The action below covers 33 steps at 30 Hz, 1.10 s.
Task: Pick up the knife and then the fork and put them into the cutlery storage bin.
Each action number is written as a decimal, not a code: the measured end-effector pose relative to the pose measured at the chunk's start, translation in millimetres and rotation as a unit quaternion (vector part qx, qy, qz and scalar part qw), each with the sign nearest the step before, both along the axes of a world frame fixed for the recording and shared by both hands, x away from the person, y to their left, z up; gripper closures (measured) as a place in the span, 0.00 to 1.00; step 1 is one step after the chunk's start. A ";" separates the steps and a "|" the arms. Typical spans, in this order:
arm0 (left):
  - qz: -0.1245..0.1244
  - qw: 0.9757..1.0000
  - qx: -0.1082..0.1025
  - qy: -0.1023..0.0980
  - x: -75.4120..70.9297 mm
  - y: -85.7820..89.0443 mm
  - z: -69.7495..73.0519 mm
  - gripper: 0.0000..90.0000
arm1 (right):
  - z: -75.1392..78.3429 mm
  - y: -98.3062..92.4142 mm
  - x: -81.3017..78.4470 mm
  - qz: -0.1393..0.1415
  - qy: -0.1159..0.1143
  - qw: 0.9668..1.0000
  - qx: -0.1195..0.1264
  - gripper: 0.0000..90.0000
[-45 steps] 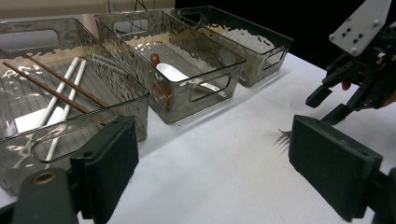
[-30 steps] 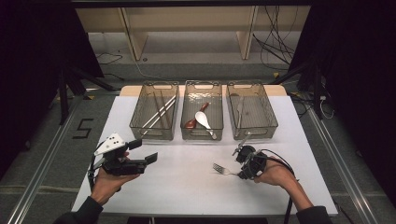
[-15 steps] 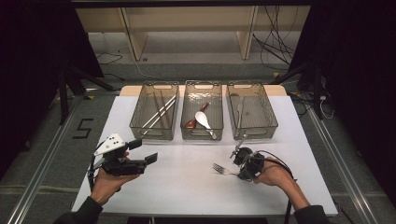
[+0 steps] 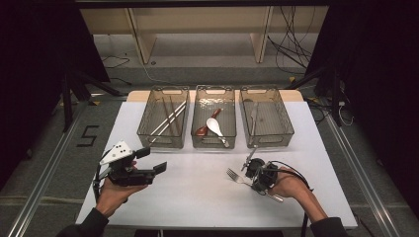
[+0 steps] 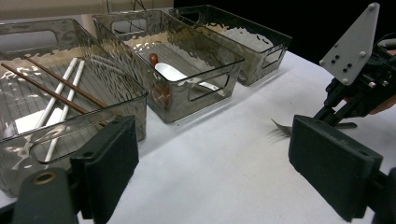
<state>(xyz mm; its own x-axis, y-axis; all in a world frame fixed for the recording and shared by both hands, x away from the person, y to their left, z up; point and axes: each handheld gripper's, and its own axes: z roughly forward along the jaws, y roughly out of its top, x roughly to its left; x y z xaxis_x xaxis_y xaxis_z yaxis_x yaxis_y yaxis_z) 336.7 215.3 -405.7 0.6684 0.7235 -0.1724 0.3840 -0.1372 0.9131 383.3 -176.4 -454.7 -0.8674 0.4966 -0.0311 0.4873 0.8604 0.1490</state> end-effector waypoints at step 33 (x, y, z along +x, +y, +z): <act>0.000 1.000 -0.001 -0.005 0.1 1.5 0.4 0.17 | 28.2 -13.1 3.2 -0.032 -0.033 0.996 0.081 0.94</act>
<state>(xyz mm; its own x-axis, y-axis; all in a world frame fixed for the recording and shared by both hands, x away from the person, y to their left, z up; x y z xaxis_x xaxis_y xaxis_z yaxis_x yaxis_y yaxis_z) 336.8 216.7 -405.3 0.6697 0.7236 -0.1669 0.3743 -0.1348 0.9175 386.6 -189.5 -426.5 -0.8326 0.5538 -0.0013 0.5249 0.7898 0.3174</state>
